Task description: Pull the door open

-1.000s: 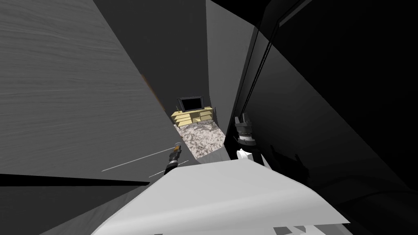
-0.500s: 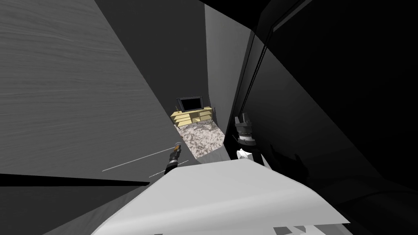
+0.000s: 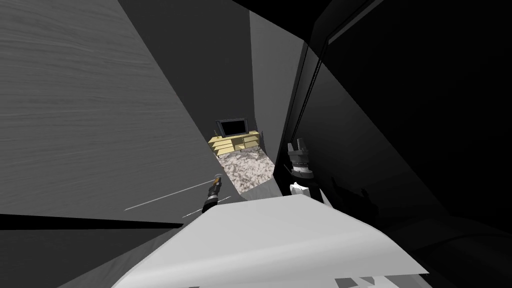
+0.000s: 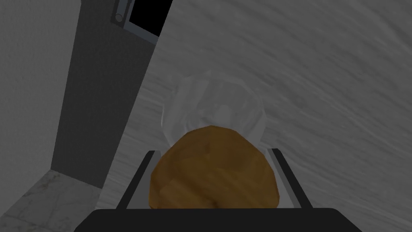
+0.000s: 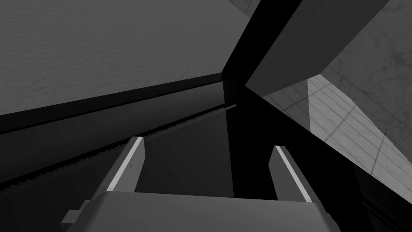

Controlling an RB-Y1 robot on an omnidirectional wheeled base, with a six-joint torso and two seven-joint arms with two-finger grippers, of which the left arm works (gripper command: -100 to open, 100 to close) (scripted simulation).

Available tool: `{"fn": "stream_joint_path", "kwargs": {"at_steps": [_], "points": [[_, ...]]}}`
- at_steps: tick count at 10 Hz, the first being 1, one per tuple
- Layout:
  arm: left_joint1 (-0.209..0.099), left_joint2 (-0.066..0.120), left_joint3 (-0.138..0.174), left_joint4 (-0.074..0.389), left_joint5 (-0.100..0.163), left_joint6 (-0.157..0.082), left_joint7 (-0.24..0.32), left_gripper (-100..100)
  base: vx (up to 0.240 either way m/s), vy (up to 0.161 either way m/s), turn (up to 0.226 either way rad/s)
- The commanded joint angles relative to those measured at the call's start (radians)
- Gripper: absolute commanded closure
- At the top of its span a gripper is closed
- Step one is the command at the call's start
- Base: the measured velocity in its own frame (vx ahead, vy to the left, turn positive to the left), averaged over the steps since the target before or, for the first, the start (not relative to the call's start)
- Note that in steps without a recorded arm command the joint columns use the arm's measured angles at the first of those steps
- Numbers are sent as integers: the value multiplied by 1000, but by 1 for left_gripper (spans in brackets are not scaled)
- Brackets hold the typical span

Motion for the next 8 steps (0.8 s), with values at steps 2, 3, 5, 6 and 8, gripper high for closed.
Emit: {"fn": "stream_joint_path", "kwargs": {"at_steps": [2,3,5,6,8], "points": [[-7,-1,-16,11,21,-3,74,100,-39,7,-35],[-7,-1,-16,11,21,-3,84,100,-31,8,-22],[-14,4,-30,19,45,-3,149,100,-35,9,-40],[-14,4,-30,19,45,-3,163,100,-35,8,-18],[-17,7,-36,22,56,-4,202,100,-34,9,-27]]}}
